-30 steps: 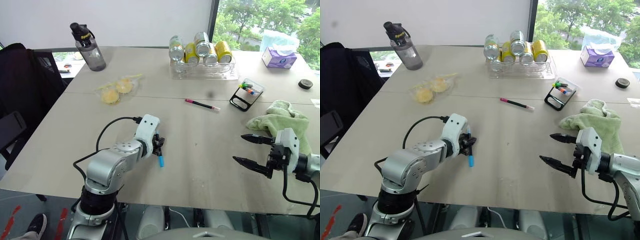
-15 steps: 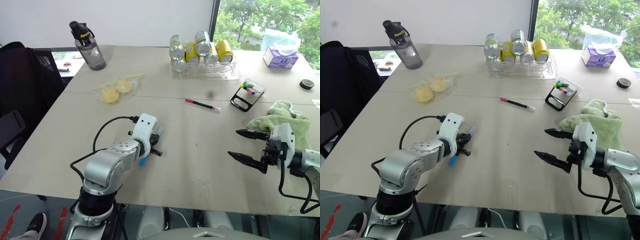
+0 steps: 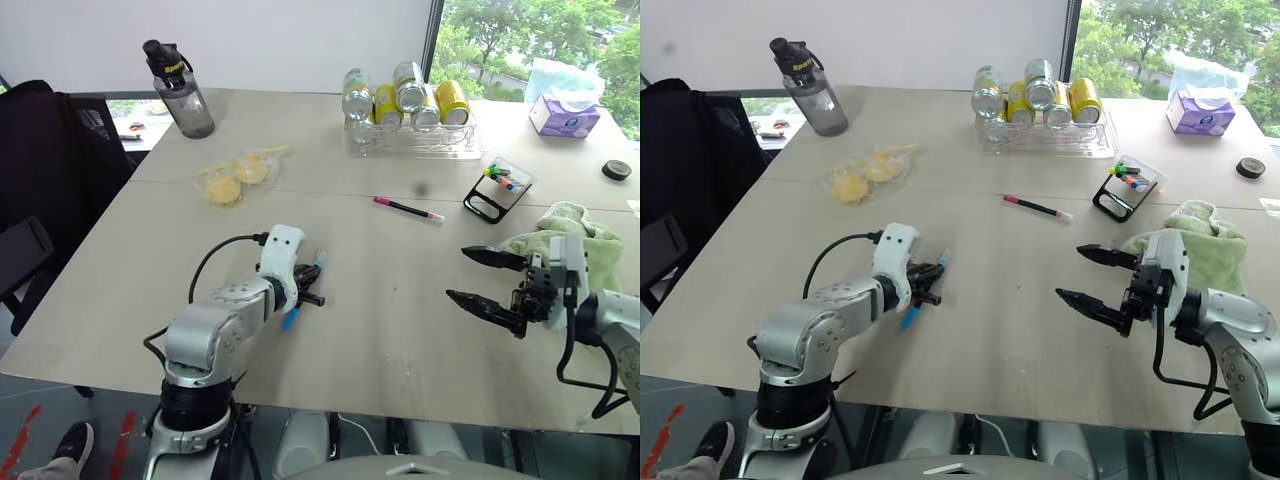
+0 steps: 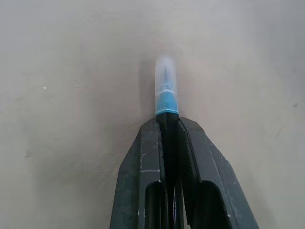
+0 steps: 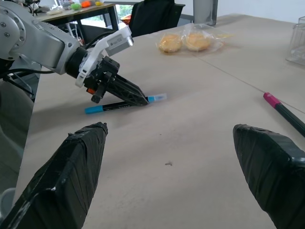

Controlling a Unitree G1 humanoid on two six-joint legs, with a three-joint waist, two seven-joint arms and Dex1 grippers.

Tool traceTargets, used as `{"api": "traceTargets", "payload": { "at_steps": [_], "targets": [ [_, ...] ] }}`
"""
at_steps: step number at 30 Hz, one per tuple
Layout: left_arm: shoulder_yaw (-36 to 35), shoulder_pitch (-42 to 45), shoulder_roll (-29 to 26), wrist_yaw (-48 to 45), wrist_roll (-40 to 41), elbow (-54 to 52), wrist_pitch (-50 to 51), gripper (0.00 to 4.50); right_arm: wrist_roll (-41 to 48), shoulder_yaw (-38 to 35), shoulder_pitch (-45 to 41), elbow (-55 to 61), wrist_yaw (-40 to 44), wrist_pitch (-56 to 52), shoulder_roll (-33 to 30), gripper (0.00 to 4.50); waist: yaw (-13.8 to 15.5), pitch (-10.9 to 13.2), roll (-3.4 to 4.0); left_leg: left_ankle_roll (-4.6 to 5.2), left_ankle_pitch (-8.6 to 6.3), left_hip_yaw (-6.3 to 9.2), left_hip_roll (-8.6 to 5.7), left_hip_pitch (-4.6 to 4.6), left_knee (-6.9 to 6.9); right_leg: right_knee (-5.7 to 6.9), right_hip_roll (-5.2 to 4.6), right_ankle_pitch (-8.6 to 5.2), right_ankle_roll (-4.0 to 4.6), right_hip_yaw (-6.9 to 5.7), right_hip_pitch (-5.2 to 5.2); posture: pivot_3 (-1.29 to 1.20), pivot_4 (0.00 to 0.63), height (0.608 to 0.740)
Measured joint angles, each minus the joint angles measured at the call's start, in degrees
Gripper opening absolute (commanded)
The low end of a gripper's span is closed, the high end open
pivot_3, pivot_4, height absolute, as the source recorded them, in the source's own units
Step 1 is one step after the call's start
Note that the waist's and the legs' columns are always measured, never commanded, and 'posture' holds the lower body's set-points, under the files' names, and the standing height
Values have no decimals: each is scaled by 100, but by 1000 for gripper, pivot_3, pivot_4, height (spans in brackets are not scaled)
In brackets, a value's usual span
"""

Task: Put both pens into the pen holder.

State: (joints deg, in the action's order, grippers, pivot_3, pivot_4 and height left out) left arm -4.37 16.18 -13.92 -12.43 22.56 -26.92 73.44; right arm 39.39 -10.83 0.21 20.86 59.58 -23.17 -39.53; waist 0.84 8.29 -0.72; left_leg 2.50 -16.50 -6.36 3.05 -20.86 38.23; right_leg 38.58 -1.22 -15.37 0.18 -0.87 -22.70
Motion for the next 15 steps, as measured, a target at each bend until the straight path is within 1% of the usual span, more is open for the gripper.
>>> {"api": "traceTargets", "payload": {
  "at_steps": [2, 4, 5, 7, 10, 13, 15],
  "targets": [
    [-166, -98, 133, -358, 231, 42, -500, 47, -48, 149, -90, -83, -93, -95, 32, 4500, -4, 22, -34, 0, 0, 0, 0, -13, 1, 0, 0, 1, 2, -1, -13, 0, 150, 739],
    [-96, -122, 85, -748, 435, -35, -890, 47, -34, 301, -257, -80, -369, -343, 196, 4500, -9, 31, -50, -7, 4, 2, 0, -63, 4, 2, 1, 3, 3, -3, -59, 0, 150, 739],
    [-74, -141, 62, -970, 563, -134, -1088, 47, 20, 373, -355, -59, -585, -523, 353, 4500, -24, 31, -49, -27, 16, 0, 0, -95, 9, 8, 1, 4, 3, -2, -89, 0, 150, 739],
    [-64, -189, 78, -1369, 913, -293, -1391, 47, 199, 499, -539, -24, -1133, -923, 765, 4500, -34, 31, -49, -28, 17, 1, 0, -105, 10, 15, 1, 3, 2, -2, -102, 0, 150, 739],
    [-100, -244, 86, -1809, 1408, -424, -1713, 47, 651, 540, -980, 66, -2094, -1644, 1330, 4500, -43, 33, -47, -29, 17, 2, 3, -110, 7, 5, 6, 1, 1, -3, -107, 0, 150, 739],
    [-225, -292, 47, -2104, 1869, -485, -1922, 47, 1276, 468, -1320, 61, -2875, -2465, 1578, 4500, -43, 35, -50, -28, 17, 3, 3, -114, 6, -5, 7, 1, 1, -5, -106, 0, 150, 739],
    [-237, -292, -73, -2201, 2041, -515, -1985, 47, 1734, 383, -1416, 57, -3242, -2831, 1802, 4500, -35, 36, -50, -27, 16, 4, 1, -115, 5, -5, 7, 1, 0, -7, -106, 0, 150, 739]
  ]
}}
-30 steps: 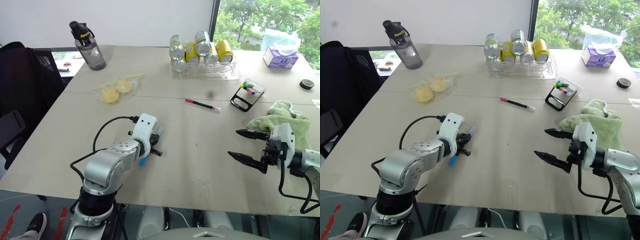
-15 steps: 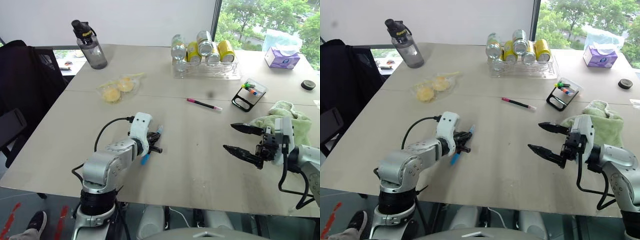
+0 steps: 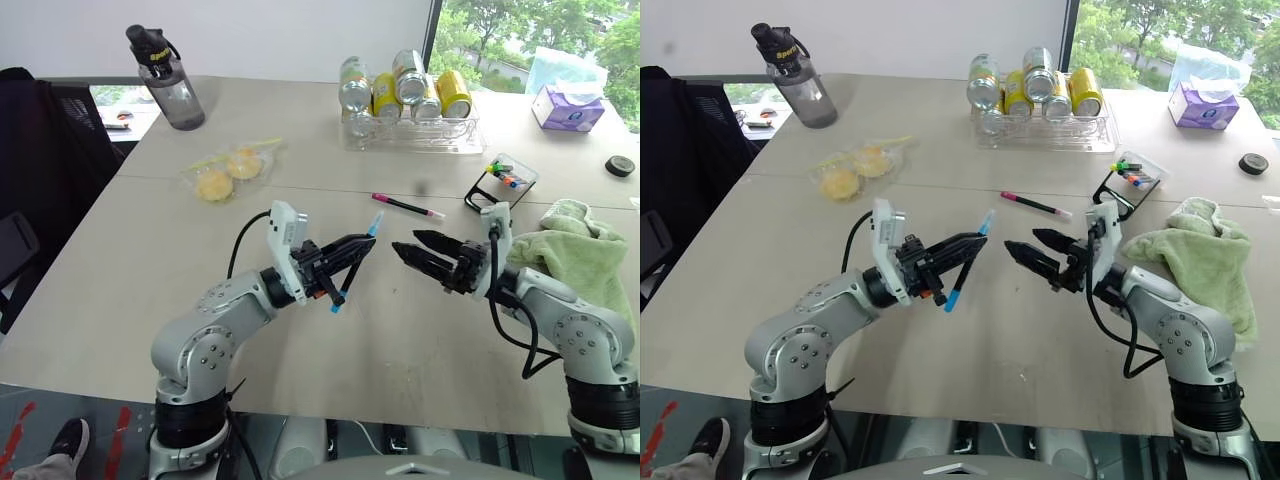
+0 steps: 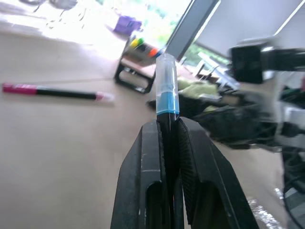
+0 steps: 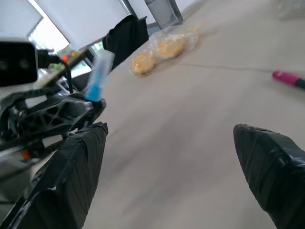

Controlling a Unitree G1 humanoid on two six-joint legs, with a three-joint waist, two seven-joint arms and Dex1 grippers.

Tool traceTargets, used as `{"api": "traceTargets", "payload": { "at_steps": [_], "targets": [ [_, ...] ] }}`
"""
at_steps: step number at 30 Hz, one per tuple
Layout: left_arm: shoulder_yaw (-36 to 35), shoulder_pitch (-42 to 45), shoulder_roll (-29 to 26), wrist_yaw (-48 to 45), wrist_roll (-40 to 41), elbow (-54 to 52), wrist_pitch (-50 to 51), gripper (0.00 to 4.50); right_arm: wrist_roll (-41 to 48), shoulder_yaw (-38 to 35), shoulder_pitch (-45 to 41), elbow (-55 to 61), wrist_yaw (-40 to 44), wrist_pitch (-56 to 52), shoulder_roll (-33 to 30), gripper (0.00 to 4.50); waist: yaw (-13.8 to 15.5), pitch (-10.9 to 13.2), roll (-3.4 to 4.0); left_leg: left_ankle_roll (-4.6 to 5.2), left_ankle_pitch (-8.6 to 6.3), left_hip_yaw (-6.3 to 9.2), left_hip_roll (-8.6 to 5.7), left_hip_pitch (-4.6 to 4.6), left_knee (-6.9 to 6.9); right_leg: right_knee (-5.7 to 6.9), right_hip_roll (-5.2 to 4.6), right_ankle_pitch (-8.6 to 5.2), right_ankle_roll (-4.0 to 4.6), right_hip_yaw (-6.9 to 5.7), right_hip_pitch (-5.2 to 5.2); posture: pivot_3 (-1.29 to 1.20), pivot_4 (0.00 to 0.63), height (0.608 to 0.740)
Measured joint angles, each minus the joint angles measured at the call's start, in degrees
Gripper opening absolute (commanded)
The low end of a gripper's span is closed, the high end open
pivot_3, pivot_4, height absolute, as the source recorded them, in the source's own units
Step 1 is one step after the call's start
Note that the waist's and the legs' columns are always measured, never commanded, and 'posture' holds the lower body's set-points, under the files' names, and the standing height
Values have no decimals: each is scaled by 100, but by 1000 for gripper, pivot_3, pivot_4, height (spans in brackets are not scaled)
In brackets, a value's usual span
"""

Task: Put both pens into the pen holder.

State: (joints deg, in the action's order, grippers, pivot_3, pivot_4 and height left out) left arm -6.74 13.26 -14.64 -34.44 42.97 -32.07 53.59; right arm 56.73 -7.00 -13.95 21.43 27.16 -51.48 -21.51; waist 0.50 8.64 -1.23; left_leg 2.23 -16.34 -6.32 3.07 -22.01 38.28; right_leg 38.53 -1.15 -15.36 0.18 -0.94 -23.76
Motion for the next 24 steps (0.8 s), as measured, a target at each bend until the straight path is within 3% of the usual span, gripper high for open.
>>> {"api": "traceTargets", "payload": {
  "at_steps": [3, 9, 12, 14, 19, 21, 24],
  "targets": [
    [138, -11, -265, -119, -2, 1, -137, 47, 827, -152, -200, -8, -493, -339, 298, 4500, -19, 1, -1, 2, -1, 0, -1, 1, 0, 1, 2, 1, -1, 0, 1, 0, 150, 739],
    [291, -10, -291, -149, 35, 16, -322, 47, 1763, -216, -395, 6, -1098, -494, 524, 4500, -57, 2, -3, 3, -2, 2, -2, 0, -1, 0, 4, 1, -2, 0, 1, 0, 150, 739],
    [335, -10, -308, -140, 35, 41, -400, 0, 1927, -85, -410, 81, -1293, -492, 605, 3779, -113, 2, -3, 3, -2, 3, -2, -1, -2, 0, 4, 0, -3, 0, 1, 0, 150, 739],
    [398, -10, -318, -134, 35, 80, -414, 0, 1954, 52, -410, 127, -1365, -493, 627, 2802, -128, 2, -3, 3, -1, 3, -2, 0, -2, 1, 4, 1, -3, 0, 1, 0, 150, 739],
    [454, -29, -379, -138, 94, 117, -498, 0, 1980, 151, -411, 128, -1462, -445, 602, 957, -128, 2, -4, 2, -1, 3, -2, 0, -2, 1, 4, 0, -4, 0, 1, 0, 150, 739],
    [454, -28, -395, -131, 149, 117, -530, 0, 1985, 155, -425, 126, -1487, -428, 593, 19, -129, 3, -4, 2, -1, 2, -2, 0, -2, 0, 4, 0, -4, 0, 1, 0, 150, 739],
    [450, -28, -388, -27, 233, 130, -521, 1348, 1996, 169, -451, 126, -1483, -427, 585, 17, -129, 3, -4, 2, -1, 3, -1, 1, -2, 1, 4, 0, -4, 0, 1, 0, 150, 739]
  ]
}}
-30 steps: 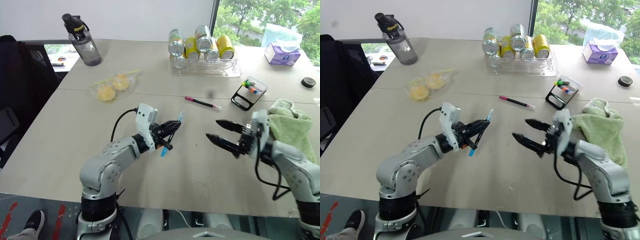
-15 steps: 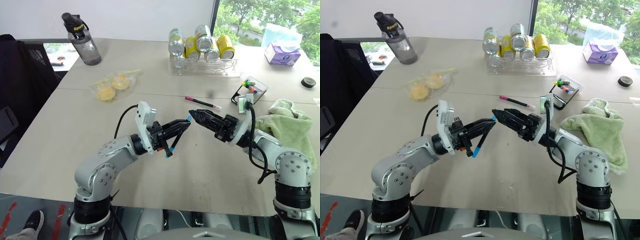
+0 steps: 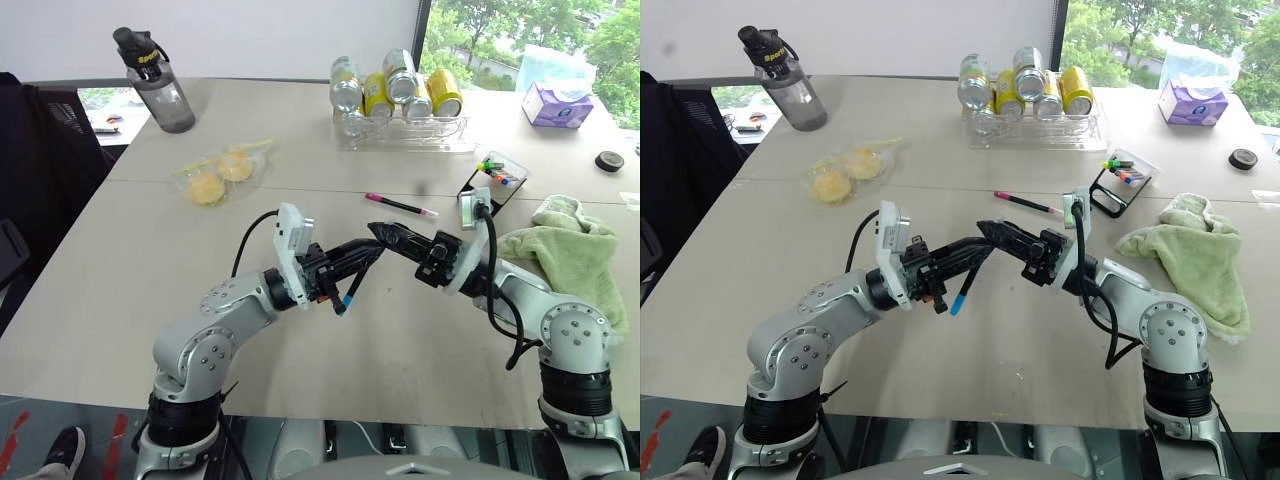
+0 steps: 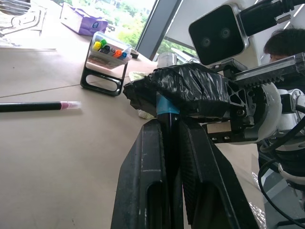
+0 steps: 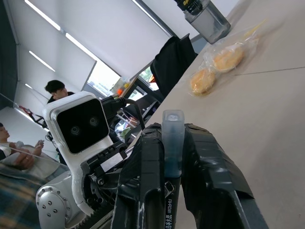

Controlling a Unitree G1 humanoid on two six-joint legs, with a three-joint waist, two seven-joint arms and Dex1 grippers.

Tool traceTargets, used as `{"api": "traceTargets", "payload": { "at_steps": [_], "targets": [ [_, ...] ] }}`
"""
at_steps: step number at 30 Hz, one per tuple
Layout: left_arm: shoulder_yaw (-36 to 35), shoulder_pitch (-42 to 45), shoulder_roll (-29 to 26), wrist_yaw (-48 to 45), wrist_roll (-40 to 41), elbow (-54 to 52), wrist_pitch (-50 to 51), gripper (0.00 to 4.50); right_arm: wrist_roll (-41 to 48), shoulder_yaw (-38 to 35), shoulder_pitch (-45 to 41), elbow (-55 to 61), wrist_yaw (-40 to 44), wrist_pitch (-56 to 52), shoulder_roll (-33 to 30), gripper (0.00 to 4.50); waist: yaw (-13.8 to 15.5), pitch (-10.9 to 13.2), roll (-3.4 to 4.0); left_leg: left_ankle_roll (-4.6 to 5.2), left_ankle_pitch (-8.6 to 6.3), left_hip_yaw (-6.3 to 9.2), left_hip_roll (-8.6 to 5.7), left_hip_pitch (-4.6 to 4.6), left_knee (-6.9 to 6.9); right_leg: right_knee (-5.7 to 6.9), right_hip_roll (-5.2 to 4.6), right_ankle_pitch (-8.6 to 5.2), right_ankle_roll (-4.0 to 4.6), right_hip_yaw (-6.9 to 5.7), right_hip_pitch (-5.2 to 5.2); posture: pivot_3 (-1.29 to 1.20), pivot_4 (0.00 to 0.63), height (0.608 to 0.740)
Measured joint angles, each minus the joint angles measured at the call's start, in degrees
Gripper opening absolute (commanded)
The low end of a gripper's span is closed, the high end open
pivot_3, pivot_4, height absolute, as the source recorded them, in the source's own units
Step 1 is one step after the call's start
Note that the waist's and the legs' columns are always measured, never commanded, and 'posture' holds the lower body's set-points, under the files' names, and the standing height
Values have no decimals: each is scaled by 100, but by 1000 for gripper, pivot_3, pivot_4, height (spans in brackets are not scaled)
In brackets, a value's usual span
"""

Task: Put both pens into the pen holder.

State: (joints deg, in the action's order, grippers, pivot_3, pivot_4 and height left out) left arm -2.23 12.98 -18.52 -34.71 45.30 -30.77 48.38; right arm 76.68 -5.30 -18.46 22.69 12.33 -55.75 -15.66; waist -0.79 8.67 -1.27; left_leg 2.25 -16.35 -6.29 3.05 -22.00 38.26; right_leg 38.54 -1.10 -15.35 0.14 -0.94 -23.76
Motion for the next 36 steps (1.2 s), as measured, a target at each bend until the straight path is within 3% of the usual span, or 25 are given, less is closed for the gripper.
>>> {"api": "traceTargets", "payload": {
  "at_steps": [3, 6, 12, 16, 19, 21, 24, 36],
  "targets": [
    [-20, 1, -9, 143, 127, 53, 42, 2976, 11, 62, -66, 2, 36, 11, -4, 17, -1, 0, 0, 0, 0, 0, 0, 0, 0, 0, 0, 0, 0, 0, 0, 0, 150, 739],
    [28, 3, -99, 310, -15, 56, 38, 4135, -39, 93, -85, 3, 110, 73, -12, 17, 0, 0, 0, 0, 0, 0, 0, 0, 0, -1, 0, 0, 0, 0, 0, 0, 150, 739],
    [52, 9, -577, 243, -210, 60, -84, 4135, -1106, 171, -832, 5, 444, 483, -764, 17, 0, 4, 2, 0, 0, -2, 0, 0, 0, 0, 0, 0, 0, 0, -2, 0, 150, 739],
    [9, 233, -1212, 37, -495, 95, -230, 4135, -2742, 456, -1304, 87, 1647, 1412, -2141, 17, 27, 15, 5, 0, 0, 2, -2, -11, -4, -15, 1, -1, 0, -8, -7, 0, 150, 739],
    [11, 367, -1267, -36, -512, 98, -271, 4135, -3154, 462, -1485, 106, 2121, 1849, -2405, 17, 22, 16, 2, 0, 0, 5, 1, -15, -3, -26, 3, 0, 0, -9, -4, 0, 150, 739],
    [136, 584, -1423, -115, -676, 93, -317, 4135, -4247, 855, -1707, 51, 3049, 2692, -3407, 17, 20, 24, 9, 0, 0, 7, 2, -32, -1, -40, 3, 0, -1, -14, -11, 0, 150, 739],
    [361, 896, -1521, -165, -921, 94, -375, 4135, -5305, 1154, -2047, -407, 3695, 3527, -3912, 17, 11, 29, 4, 0, 1, 10, 3, -40, 2, -50, 4, 1, -1, -18, -12, 0, 150, 739],
    [465, 1369, -1549, -233, -1001, -106, -384, 4135, -6356, 1105, -2304, -1313, 4244, 4573, -3951, 17, 18, 32, 3, -3, 2, 15, 6, -48, 8, -51, -1, 1, 0, -31, -14, 0, 150, 739]
  ]
}}
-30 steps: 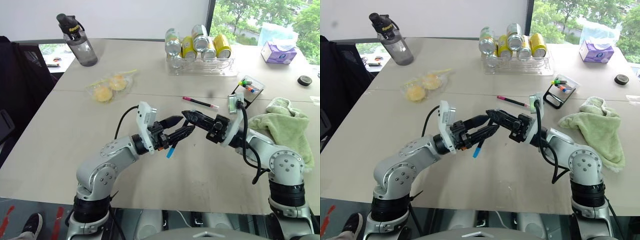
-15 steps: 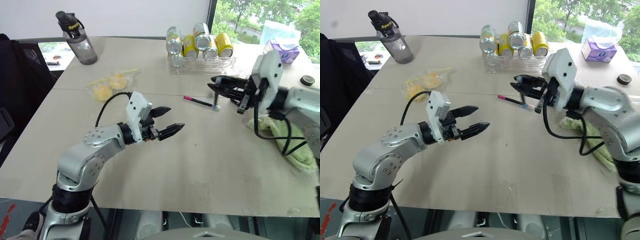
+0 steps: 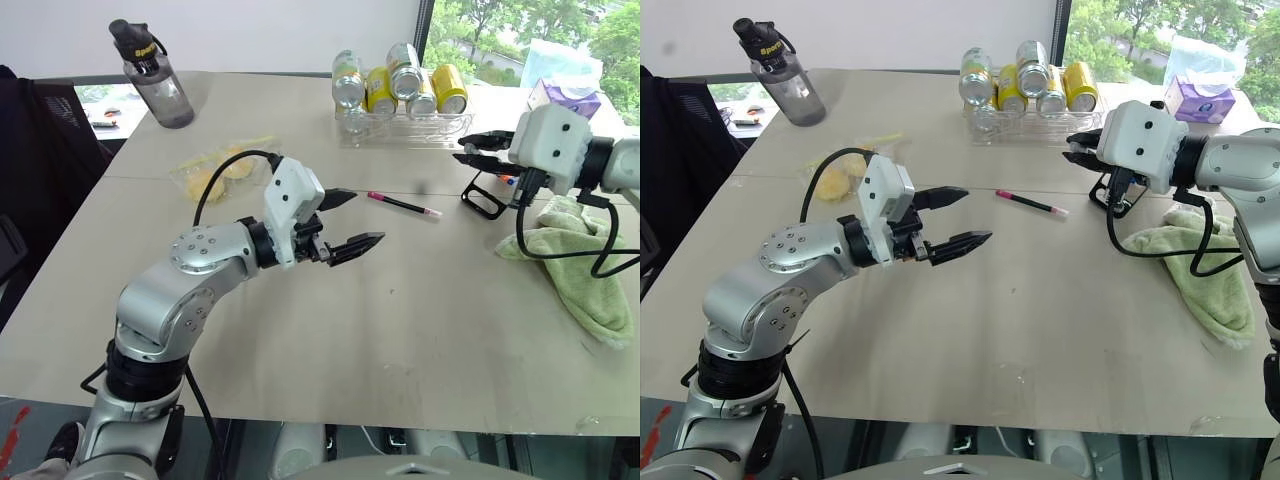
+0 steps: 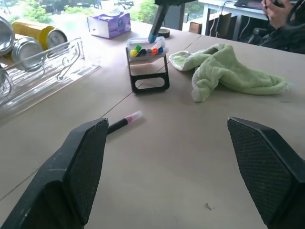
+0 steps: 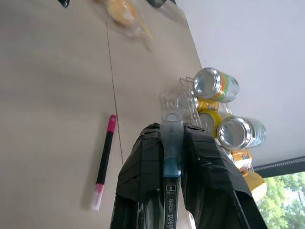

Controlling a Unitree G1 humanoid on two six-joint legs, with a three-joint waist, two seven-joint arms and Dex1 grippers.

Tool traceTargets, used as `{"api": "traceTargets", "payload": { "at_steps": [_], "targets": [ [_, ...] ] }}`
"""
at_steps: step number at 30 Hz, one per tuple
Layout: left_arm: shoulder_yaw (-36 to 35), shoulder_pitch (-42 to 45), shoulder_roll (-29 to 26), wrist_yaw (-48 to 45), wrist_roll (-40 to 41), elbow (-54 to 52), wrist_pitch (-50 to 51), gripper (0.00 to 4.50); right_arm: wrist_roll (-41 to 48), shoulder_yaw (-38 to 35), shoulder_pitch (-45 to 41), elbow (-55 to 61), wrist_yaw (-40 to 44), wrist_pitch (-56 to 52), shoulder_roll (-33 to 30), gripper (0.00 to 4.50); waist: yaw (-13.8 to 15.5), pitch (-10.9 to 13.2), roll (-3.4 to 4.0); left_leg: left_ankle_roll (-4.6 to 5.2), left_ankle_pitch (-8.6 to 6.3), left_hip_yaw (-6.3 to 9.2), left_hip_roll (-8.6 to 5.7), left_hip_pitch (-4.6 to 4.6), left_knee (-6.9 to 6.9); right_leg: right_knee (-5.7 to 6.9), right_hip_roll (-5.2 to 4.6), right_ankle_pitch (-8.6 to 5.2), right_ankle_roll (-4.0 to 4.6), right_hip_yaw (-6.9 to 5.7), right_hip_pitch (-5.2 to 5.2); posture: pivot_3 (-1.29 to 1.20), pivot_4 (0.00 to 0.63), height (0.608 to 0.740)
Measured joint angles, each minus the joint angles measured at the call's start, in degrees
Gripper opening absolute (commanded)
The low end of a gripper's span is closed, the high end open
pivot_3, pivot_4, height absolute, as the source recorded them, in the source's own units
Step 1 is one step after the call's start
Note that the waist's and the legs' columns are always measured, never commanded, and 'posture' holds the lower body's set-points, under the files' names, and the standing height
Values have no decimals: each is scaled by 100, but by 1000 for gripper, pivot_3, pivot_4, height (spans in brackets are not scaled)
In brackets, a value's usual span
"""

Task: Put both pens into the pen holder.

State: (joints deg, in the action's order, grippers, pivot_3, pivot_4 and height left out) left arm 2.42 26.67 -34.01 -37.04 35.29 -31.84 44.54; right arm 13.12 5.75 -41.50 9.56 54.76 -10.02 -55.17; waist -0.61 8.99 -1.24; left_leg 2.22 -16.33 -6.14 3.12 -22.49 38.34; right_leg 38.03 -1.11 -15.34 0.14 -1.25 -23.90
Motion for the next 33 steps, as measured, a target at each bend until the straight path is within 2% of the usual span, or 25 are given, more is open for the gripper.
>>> {"api": "traceTargets", "payload": {
  "at_steps": [12, 33],
  "targets": [
    [41, 77, 180, 174, -220, 118, -106, 4135, -719, 0, -143, -1158, 138, 1166, 181, 17, -1, 1, 2, -1, 1, 2, 0, 3, 10, 10, 0, 1, 0, -6, 5, 0, 150, 739],
    [136, 56, 223, 195, -491, 167, -177, 4135, -1143, -2, -200, -2595, -24, 2180, 608, 17, -3, 2, 4, -3, 3, 2, 0, 8, 30, 36, -3, 1, 1, -9, 7, 0, 150, 739]
  ]
}}
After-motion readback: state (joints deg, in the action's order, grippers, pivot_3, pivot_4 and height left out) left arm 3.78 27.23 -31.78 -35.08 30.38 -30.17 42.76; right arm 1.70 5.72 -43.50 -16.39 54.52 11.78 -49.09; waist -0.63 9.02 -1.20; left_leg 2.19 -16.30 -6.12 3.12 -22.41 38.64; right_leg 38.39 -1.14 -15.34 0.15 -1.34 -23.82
